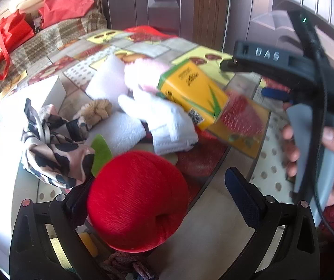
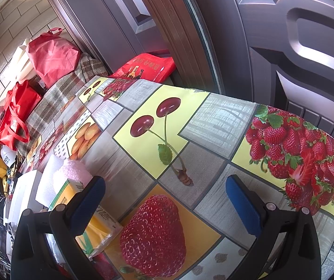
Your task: Organize soft objects
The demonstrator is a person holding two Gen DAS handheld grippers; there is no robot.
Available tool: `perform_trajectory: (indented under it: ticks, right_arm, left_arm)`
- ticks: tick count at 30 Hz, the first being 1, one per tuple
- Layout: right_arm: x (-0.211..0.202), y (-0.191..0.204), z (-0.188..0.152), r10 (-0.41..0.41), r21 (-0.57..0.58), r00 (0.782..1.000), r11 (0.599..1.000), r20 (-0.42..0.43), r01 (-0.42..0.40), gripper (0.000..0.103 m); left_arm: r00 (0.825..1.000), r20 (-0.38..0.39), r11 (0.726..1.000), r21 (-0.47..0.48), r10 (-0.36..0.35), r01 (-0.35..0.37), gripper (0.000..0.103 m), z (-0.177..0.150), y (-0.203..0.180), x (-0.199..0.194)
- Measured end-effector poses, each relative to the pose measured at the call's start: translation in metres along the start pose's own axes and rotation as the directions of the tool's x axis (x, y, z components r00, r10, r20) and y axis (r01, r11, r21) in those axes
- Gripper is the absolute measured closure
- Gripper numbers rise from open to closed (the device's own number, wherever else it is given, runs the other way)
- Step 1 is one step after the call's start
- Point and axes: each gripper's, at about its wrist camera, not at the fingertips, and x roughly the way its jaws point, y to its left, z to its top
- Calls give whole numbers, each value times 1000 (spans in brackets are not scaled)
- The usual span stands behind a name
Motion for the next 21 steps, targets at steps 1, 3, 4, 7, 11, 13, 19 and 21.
perform_trajectory:
  ticks: [1,3,4,7,11,13,19,21]
  right_arm:
    - [-1,-1,0,3,3,1000,1000,1,-3,0]
    - [-1,-1,0,6,4,1000,1000,2,-6,0]
    - [-1,-1,0,6,5,1000,1000,2,-6,0]
    - [-2,-1,0,11,8,1000,1000,4,-11,0]
    - [-2,0,1,13,11,1000,1000,5,-13,0]
    - [-2,0,1,14,12,1000,1000,5,-14,0]
    - [-3,0,1,24,19,1000,1000,9,-25,0]
    - [-3,0,1,24,19,1000,1000,9,-24,0]
  left_arm:
    - [999,37,1000,-22,-21,21,1,3,0,-8]
    - [992,114,996,-67,-55,63,1,8,5,-29]
    - [986,157,993,-88,-63,78,1,11,9,-41]
    - [961,270,982,-155,-64,109,0,16,26,-80]
    - [914,405,961,-254,5,107,0,6,66,-138]
    - [890,446,945,-321,90,65,0,-7,94,-162]
    - [877,422,904,-426,228,-30,0,-55,150,-185]
    - [892,394,922,-383,223,-61,0,-67,142,-180]
